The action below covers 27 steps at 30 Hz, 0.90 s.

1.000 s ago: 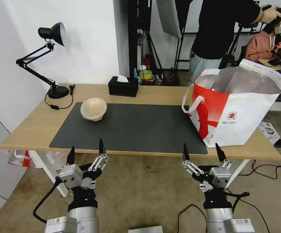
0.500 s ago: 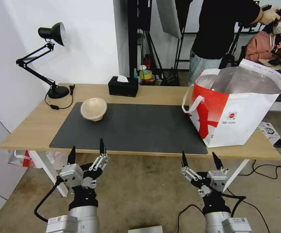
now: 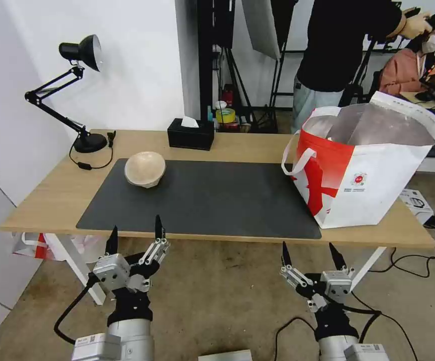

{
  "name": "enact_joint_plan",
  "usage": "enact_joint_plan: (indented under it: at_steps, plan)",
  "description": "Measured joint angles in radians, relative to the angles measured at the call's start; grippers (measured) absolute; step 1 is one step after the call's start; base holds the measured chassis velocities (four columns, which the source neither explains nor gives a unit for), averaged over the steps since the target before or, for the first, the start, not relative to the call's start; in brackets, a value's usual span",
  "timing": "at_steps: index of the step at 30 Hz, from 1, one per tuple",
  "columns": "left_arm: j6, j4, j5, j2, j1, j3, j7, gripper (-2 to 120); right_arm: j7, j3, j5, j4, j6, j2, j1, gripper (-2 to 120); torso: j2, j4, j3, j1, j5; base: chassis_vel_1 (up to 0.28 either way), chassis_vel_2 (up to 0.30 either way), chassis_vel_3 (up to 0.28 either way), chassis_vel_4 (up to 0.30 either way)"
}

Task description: Pick up the trash from the table and place it into the takeout bag.

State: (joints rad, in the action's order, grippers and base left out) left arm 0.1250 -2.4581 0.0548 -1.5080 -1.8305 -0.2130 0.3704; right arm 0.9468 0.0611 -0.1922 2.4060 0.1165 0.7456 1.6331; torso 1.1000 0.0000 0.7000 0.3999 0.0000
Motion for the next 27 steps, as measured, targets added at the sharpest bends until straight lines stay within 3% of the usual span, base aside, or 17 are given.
enact_joint_plan:
  at_steps: [27]
  plan:
    - [-0.005, -0.021, 0.024, 0.015, -0.007, -0.004, -0.002, 100, 0.003, -0.001, -0.018, -0.001, -0.009, 0.008, -0.006, 100, 0.0, 0.0001, 0.0, 0.0, 0.0, 0.0, 0.0, 0.0, 0.0]
